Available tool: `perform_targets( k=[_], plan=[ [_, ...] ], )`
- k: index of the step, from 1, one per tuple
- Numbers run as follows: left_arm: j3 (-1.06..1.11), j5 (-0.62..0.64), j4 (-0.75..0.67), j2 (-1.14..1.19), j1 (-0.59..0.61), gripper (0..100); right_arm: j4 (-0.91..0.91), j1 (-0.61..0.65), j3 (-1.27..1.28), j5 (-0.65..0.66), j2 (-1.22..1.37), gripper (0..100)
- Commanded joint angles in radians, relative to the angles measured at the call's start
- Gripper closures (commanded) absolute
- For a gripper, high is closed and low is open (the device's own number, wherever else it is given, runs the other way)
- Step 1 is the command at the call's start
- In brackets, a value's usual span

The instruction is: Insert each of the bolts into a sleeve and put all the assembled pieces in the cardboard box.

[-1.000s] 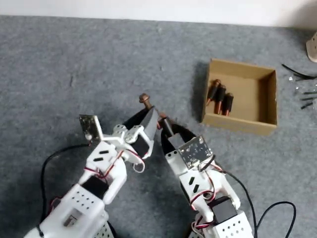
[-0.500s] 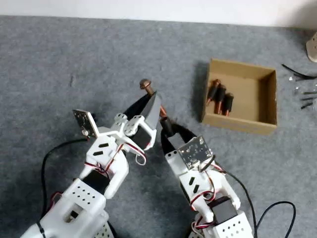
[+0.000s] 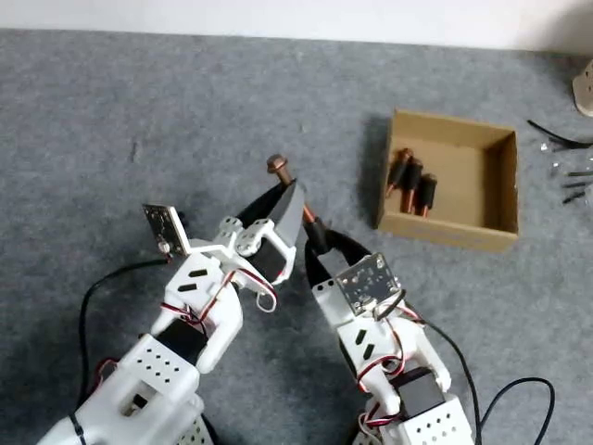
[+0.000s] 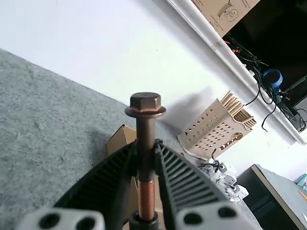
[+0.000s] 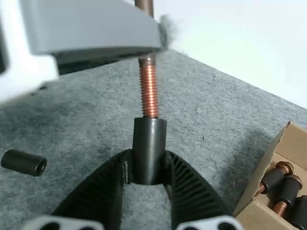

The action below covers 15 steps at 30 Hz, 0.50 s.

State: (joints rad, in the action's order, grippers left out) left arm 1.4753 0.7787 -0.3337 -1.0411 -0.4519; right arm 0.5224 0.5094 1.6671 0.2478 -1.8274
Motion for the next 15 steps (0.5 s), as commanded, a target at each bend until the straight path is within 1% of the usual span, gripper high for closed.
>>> perform_targets(
  k=[1,5,12,15],
  plan=[
    [-0.001,0.006,0.003,0.002,-0.022,99,-0.033,-0.013,0.119,0.012,-0.012,99.4],
    [0.012,0.006,0.04,0.002,-0.051,99,-0.033,-0.013,0.12,0.012,-0.012,99.4],
    [0.021,0.006,0.044,0.002,-0.059,99,-0.031,-0.028,0.12,0.012,-0.012,99.4],
    [0.022,0.003,0.115,0.002,-0.096,99,-0.033,-0.042,0.119,0.012,-0.012,99.4]
  ],
)
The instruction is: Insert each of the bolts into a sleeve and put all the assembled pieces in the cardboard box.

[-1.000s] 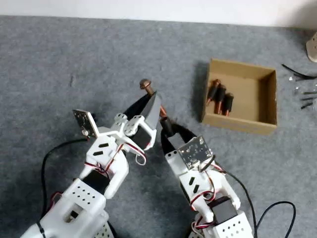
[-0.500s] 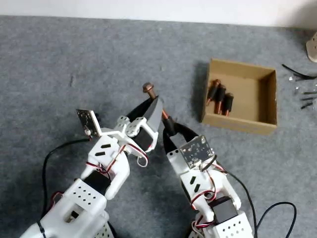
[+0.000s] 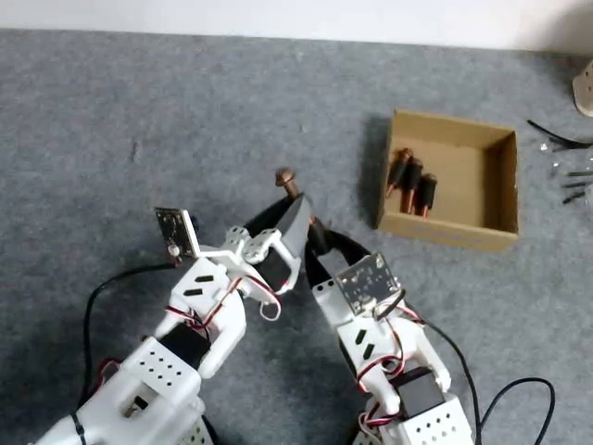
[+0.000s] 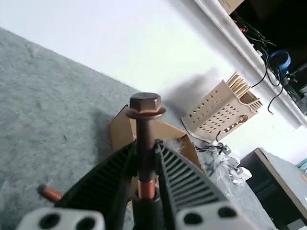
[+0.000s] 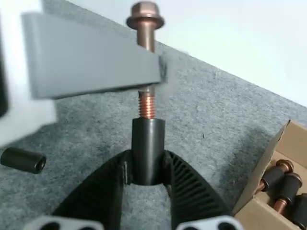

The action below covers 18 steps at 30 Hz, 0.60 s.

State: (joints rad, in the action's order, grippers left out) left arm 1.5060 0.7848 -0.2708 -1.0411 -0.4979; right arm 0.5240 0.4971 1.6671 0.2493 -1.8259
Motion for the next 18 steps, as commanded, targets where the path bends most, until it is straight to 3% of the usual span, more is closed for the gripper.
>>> perform_targets(
  k=[1,18],
  plan=[
    [-0.012,-0.003,0.081,0.002,-0.056,99,-0.035,-0.039,0.12,0.011,-0.013,99.4],
    [-0.01,-0.005,0.121,0.002,-0.053,99,-0.035,-0.041,0.116,0.011,-0.013,99.4]
  ],
)
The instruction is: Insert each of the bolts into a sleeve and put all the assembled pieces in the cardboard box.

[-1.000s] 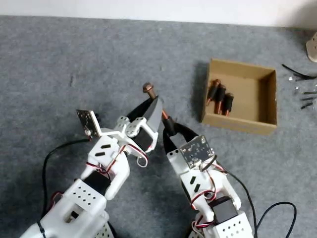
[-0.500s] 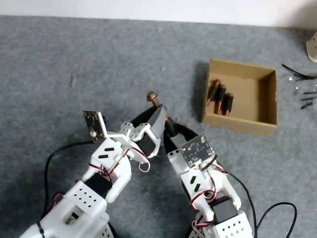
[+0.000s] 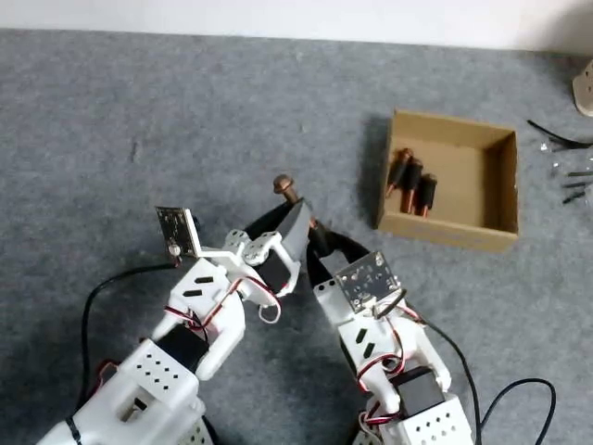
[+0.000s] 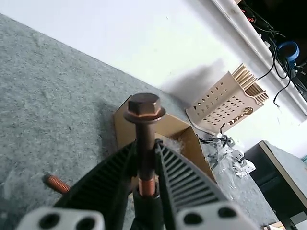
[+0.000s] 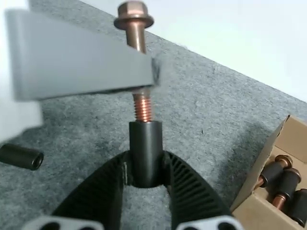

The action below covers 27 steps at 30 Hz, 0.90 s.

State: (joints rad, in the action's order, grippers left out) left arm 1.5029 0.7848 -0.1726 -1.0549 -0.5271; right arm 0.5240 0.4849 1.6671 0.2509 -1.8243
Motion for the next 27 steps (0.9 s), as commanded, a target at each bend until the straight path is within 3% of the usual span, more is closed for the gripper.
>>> perform_targets(
  k=[1,5,13,22,27],
  plan=[
    [-0.004,-0.006,0.023,0.016,-0.024,99,-0.035,-0.028,0.116,0.011,-0.015,99.4],
    [-0.002,-0.078,0.023,0.016,-0.031,99,-0.031,-0.027,0.116,0.011,-0.015,99.4],
    [-0.002,-0.087,0.038,0.016,-0.033,99,-0.03,-0.027,0.116,0.011,-0.015,99.4],
    [-0.114,-0.123,0.381,0.016,-0.074,99,-0.03,-0.028,0.116,0.011,-0.015,99.4],
    [-0.125,-0.184,0.414,0.016,-0.104,99,-0.03,-0.028,0.116,0.011,-0.015,99.4]
  ],
)
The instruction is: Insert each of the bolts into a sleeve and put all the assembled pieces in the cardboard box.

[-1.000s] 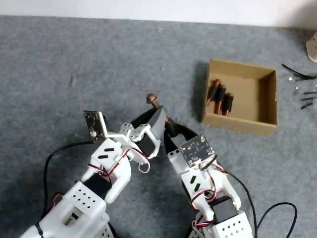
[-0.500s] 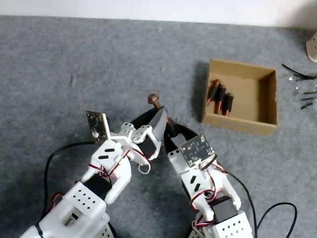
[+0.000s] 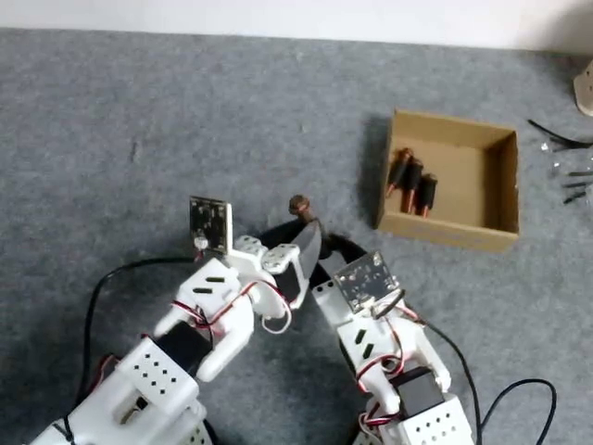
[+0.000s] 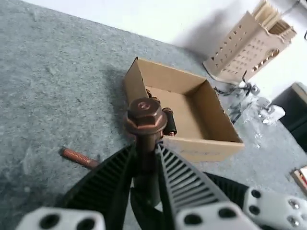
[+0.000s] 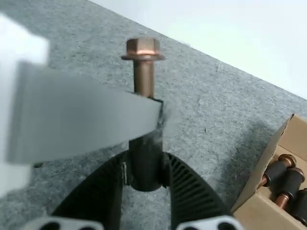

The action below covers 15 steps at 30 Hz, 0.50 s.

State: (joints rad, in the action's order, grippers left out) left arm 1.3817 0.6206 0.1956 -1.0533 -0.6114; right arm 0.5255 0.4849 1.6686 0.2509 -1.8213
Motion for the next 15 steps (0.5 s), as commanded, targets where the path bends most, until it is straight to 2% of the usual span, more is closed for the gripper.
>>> perform_targets(
  k=[1,4,7,9,12,15],
  plan=[
    [-0.005,-0.02,0.046,0.015,0.001,97,-0.031,-0.028,0.114,0.011,-0.018,99.4],
    [0.002,-0.018,0.051,0.015,0.012,81,-0.031,-0.028,0.114,0.011,-0.018,99.4],
    [0.021,-0.018,0.083,0.022,-0.054,59,-0.031,-0.028,0.114,0.011,-0.018,99.4],
    [0.024,-0.018,0.1,0.022,-0.084,48,-0.031,-0.03,0.114,0.011,-0.018,99.4],
    [0.022,-0.012,0.1,0.016,-0.077,46,-0.031,-0.031,0.116,0.011,-0.018,99.4],
    [0.008,0.054,0.098,0.015,-0.038,46,-0.031,-0.031,0.116,0.011,-0.018,99.4]
  ],
)
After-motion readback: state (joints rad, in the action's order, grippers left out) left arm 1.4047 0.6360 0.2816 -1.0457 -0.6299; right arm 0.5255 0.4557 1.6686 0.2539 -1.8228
